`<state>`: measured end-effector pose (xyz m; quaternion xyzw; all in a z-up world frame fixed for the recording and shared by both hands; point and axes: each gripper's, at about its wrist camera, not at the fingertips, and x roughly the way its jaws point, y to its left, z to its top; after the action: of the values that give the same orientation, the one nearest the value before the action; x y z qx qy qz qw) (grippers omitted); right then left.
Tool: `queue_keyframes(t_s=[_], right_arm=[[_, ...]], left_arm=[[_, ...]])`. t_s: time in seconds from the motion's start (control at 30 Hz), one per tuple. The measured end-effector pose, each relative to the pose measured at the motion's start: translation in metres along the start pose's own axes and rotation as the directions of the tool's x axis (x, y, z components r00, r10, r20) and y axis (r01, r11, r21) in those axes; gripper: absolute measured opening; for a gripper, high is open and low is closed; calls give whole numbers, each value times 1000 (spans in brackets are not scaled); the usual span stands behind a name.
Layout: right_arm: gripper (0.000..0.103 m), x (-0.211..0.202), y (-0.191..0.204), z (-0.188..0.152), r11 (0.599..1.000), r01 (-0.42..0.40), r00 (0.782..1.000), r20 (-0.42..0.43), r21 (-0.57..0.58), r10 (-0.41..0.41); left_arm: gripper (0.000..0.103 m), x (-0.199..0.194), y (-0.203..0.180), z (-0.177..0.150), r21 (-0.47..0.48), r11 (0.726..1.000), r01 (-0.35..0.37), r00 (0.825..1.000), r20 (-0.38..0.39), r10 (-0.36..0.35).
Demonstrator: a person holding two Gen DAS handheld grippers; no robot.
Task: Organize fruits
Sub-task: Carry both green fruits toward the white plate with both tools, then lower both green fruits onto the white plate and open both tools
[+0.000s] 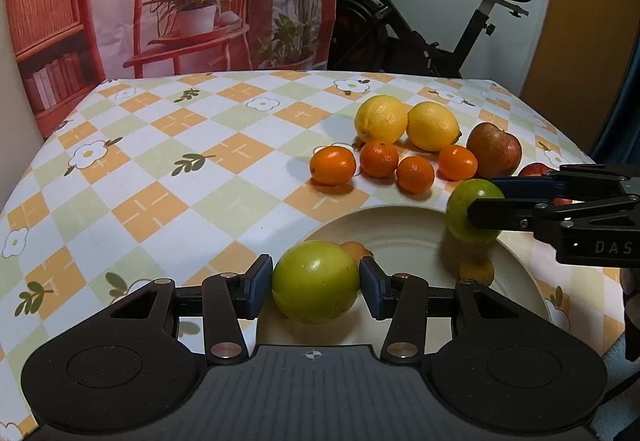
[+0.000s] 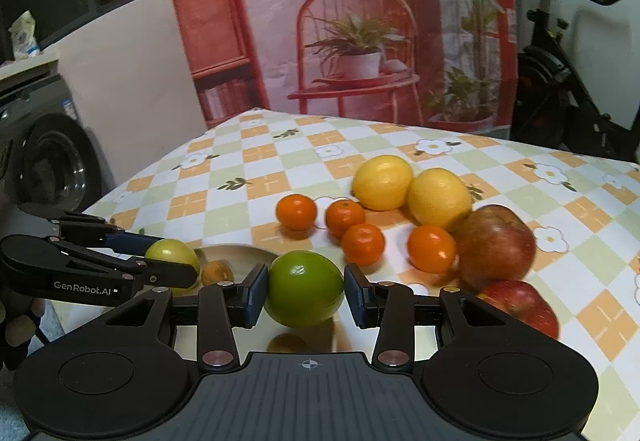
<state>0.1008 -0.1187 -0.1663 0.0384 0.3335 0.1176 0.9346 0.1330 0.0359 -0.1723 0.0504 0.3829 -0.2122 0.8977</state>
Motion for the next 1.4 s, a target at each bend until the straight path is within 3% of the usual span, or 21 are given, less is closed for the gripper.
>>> queue_keyframes(t_s=[0.43,0.67,1.2,1.27,1.4], right_arm=[[42,18,11,-2,999,-30,998,-48,-35,29],[45,3,7,2,1000,-5,1000,-26,-27,5],[44,-12,-5,-15,995,95,992,-80,-13,-96],[38,-8,-6,-16,994,103,989,-101,-21,-105],[12,1,-4,-19,995,88,984,-148,-50,-95]], left_arm=[[51,-3,3,0,-26,999,26,1000,7,-25],[51,-10,5,2,-42,999,12,999,31,-10],[51,-27,8,-9,-77,996,-43,996,69,49],[51,-26,8,-9,-75,996,-44,996,70,49],[51,-26,7,-10,-68,997,-40,996,74,45]])
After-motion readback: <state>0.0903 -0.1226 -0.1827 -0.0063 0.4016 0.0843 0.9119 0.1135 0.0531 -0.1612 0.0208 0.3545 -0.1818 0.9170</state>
